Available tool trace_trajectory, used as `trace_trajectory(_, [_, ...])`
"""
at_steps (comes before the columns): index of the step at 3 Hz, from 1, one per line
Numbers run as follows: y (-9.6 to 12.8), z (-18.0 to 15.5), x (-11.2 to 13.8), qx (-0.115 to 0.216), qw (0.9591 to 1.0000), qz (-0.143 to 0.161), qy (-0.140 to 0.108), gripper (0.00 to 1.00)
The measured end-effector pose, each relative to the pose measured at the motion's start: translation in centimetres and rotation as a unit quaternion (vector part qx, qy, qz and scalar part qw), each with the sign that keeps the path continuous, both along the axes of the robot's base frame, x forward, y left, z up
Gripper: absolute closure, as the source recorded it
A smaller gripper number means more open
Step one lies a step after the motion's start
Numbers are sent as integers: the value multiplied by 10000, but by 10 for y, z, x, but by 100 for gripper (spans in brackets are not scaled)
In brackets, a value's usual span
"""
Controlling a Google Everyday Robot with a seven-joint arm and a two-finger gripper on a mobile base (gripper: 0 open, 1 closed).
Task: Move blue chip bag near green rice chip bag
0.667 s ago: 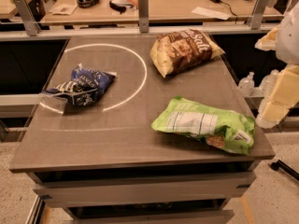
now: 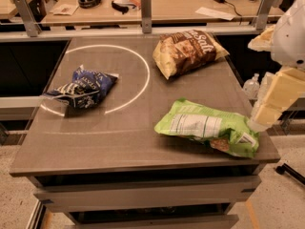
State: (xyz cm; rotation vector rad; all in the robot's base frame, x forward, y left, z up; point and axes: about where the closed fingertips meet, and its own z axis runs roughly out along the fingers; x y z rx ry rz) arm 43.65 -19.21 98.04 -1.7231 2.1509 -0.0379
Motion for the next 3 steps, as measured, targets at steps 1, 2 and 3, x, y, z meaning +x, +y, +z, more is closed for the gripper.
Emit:
trace_trajectory(1, [34,1,-5,385,9982,447,-137,0])
trace_trajectory(2, [64,7,-6,367,9942,973,-264,0])
trace_trajectory(3, [86,14,6,119,9894,1417,-304,0])
